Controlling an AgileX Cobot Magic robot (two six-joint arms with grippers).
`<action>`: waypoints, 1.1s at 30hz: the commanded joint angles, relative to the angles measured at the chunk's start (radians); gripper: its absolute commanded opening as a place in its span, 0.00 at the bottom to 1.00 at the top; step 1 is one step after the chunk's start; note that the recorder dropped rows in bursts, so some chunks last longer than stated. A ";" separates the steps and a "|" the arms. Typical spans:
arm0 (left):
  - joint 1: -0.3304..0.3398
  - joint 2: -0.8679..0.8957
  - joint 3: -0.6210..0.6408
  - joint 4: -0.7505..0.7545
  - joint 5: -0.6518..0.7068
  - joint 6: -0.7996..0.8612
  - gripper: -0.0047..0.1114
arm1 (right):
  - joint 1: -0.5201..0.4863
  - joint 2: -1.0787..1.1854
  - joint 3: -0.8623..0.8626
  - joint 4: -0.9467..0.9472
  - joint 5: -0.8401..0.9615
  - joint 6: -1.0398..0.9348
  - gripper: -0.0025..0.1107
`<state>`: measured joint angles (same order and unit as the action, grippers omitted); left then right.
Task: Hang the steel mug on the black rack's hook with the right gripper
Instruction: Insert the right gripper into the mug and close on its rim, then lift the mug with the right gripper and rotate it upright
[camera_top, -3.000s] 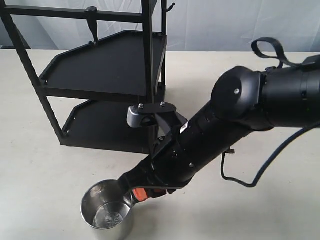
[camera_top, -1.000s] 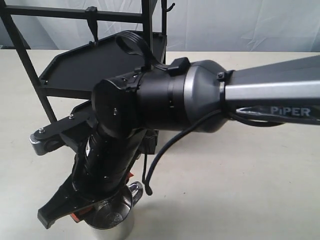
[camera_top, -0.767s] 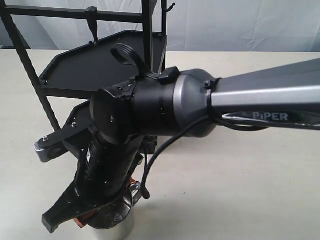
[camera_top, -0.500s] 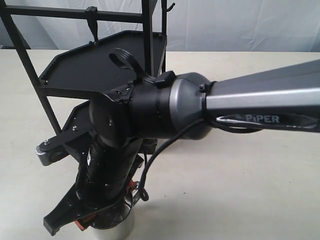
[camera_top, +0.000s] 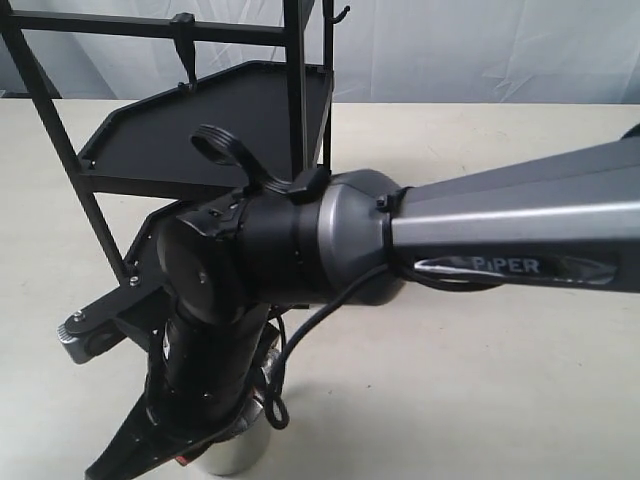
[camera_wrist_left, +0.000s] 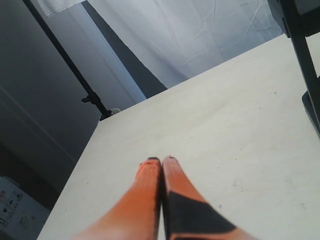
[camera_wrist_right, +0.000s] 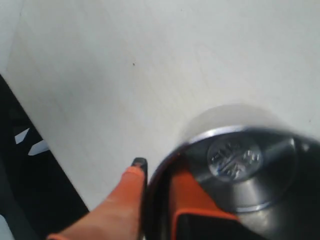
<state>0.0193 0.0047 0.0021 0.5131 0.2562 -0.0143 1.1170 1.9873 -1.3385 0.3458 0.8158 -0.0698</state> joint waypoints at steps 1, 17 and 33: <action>-0.001 -0.005 -0.002 0.001 -0.013 -0.002 0.05 | 0.001 -0.002 -0.005 -0.005 -0.009 -0.005 0.02; -0.001 -0.005 -0.002 0.001 -0.013 -0.002 0.05 | 0.001 -0.246 0.018 0.112 -0.144 -0.319 0.01; -0.001 -0.005 -0.002 0.001 -0.013 -0.002 0.05 | 0.028 -0.708 0.493 0.177 -0.799 -0.531 0.01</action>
<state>0.0193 0.0047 0.0021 0.5131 0.2562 -0.0143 1.1212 1.3494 -0.9022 0.5172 0.1054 -0.5751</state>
